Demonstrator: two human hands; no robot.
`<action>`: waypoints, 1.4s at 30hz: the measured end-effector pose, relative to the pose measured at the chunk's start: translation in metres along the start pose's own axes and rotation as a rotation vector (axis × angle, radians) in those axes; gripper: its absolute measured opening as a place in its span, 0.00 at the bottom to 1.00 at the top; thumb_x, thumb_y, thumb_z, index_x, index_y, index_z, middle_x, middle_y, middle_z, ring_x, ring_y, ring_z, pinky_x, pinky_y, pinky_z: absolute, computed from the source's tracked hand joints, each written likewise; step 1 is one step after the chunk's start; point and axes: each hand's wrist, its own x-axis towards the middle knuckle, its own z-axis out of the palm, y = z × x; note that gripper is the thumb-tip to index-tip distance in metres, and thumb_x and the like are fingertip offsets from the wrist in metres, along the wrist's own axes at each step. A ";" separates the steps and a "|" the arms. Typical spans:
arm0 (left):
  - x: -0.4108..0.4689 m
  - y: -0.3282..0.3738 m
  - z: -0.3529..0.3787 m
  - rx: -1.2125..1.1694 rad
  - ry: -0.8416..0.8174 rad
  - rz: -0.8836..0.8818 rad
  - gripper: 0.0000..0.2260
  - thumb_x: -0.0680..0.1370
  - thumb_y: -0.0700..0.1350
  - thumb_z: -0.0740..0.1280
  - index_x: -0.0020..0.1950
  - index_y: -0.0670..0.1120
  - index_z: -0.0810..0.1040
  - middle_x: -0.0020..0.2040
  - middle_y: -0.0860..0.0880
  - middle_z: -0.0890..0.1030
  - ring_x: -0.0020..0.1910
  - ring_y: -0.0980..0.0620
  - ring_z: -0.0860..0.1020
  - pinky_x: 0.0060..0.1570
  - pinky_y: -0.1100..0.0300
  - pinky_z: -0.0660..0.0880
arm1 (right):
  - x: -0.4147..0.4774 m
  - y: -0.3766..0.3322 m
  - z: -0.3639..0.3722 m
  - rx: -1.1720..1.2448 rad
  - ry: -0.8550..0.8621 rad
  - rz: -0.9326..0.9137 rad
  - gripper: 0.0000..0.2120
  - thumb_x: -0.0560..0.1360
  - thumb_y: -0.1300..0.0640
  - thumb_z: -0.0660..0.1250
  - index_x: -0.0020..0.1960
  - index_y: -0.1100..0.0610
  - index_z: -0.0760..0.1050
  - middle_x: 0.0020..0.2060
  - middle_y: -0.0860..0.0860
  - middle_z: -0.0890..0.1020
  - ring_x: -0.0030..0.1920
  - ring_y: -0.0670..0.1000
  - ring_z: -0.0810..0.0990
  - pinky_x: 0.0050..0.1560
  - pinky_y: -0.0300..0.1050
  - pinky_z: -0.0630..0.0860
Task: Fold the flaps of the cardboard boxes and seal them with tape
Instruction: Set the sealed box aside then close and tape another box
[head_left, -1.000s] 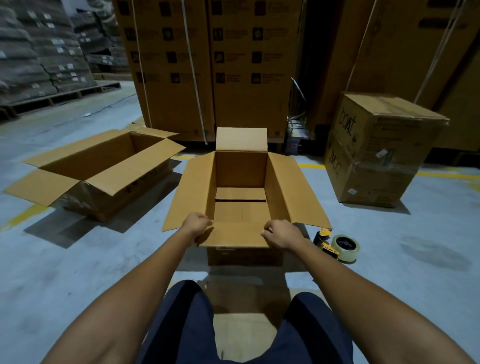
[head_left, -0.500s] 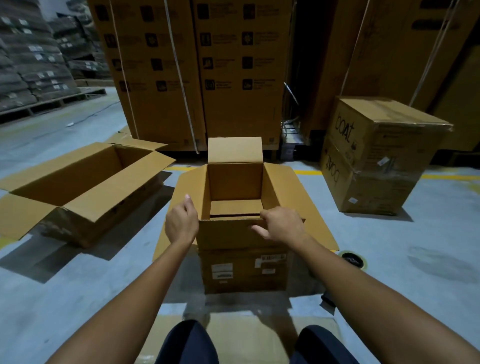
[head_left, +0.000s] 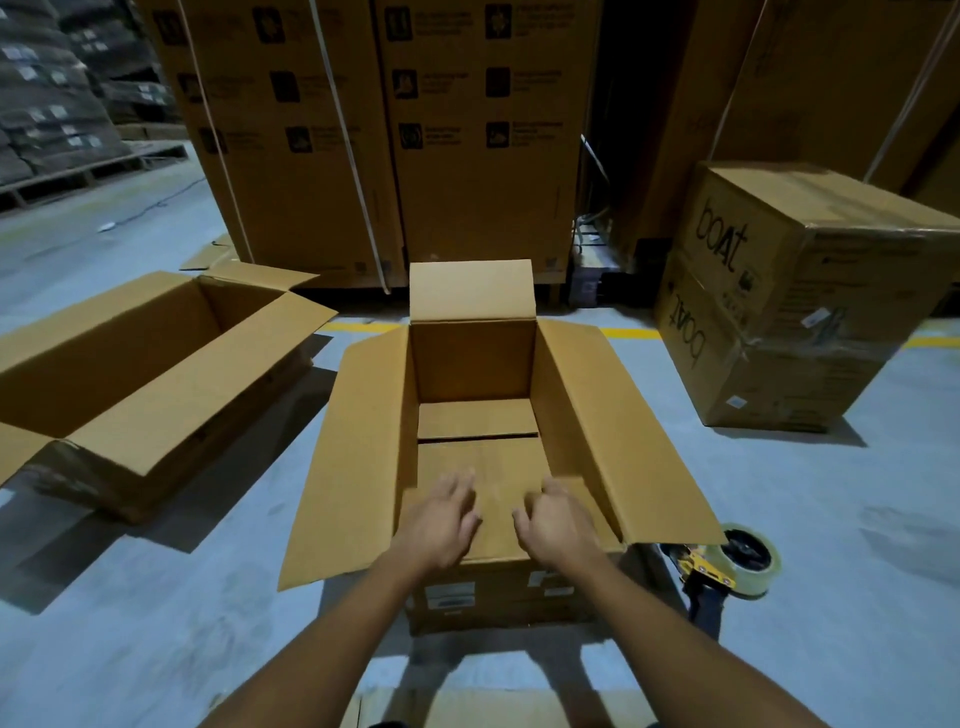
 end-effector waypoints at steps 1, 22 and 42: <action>0.004 -0.001 0.003 -0.082 -0.154 -0.044 0.20 0.83 0.58 0.56 0.72 0.52 0.72 0.74 0.47 0.71 0.69 0.49 0.72 0.69 0.48 0.70 | 0.003 0.001 0.001 0.031 -0.072 0.034 0.17 0.81 0.44 0.60 0.58 0.53 0.81 0.58 0.56 0.82 0.57 0.53 0.81 0.63 0.54 0.78; -0.009 0.004 -0.010 -0.053 0.055 -0.138 0.15 0.82 0.55 0.60 0.63 0.48 0.78 0.59 0.48 0.81 0.59 0.49 0.77 0.61 0.52 0.75 | -0.015 0.002 -0.008 0.138 0.166 0.013 0.12 0.80 0.52 0.65 0.62 0.52 0.81 0.55 0.47 0.82 0.59 0.45 0.78 0.60 0.42 0.77; 0.217 -0.053 -0.144 -0.614 0.419 -0.152 0.23 0.80 0.38 0.67 0.75 0.47 0.69 0.73 0.47 0.72 0.72 0.47 0.69 0.65 0.55 0.69 | 0.235 -0.012 -0.115 0.820 0.321 -0.033 0.21 0.80 0.44 0.68 0.67 0.55 0.77 0.62 0.52 0.81 0.63 0.51 0.77 0.56 0.42 0.70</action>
